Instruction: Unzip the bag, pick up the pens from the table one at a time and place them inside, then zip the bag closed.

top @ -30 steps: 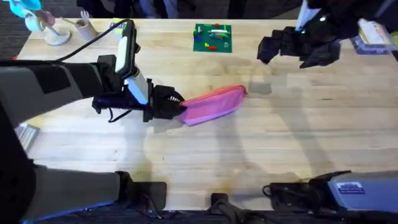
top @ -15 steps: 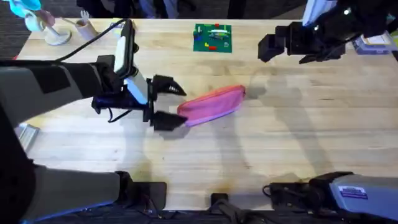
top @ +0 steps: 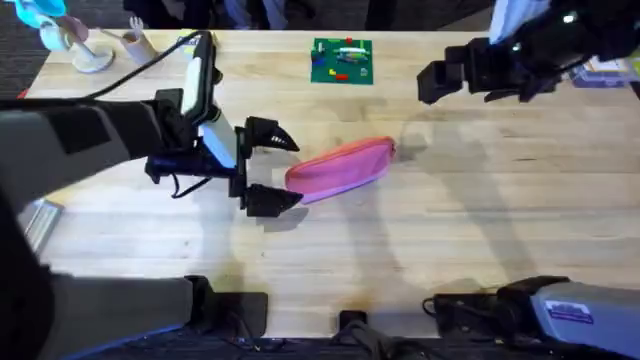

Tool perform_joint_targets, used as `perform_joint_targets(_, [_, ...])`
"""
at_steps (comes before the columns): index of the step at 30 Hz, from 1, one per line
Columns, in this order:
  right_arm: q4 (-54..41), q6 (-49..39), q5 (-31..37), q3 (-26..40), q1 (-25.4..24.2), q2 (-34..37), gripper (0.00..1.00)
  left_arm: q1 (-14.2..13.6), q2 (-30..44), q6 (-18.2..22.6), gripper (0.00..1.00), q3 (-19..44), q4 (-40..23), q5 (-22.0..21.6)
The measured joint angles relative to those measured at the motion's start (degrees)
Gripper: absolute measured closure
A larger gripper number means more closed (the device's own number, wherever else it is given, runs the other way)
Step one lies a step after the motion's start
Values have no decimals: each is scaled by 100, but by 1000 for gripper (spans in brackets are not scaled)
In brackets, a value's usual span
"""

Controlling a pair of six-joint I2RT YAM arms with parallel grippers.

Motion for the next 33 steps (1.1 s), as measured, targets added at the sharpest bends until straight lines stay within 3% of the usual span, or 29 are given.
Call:
perform_joint_targets(4, [-159, -263, 0, 0, 0, -425, 4, 0, -559, -19, 6, 191, -374, -170])
perform_joint_targets(7, [-329, -420, -1, 2, 0, -767, 5, 0, -1060, -281, 6, 417, -482, -354])
perform_joint_targets(11, [-633, -620, -2, 2, 0, -1136, 4, 0, -1667, -1054, 6, 675, -492, -694])
perform_joint_targets(21, [-953, -772, -15, 2, 0, -1938, 4, 0, -3049, -3745, 7, 1418, -534, -2009])
perform_joint_targets(25, [-964, -791, -15, 2, 0, -2198, 4, 0, -3397, -4610, 7, 1710, -908, -2389])
perform_joint_targets(33, [-973, -794, -15, 2, 0, -2654, 4, 0, -3726, -5228, 7, 1991, -1714, -2642])
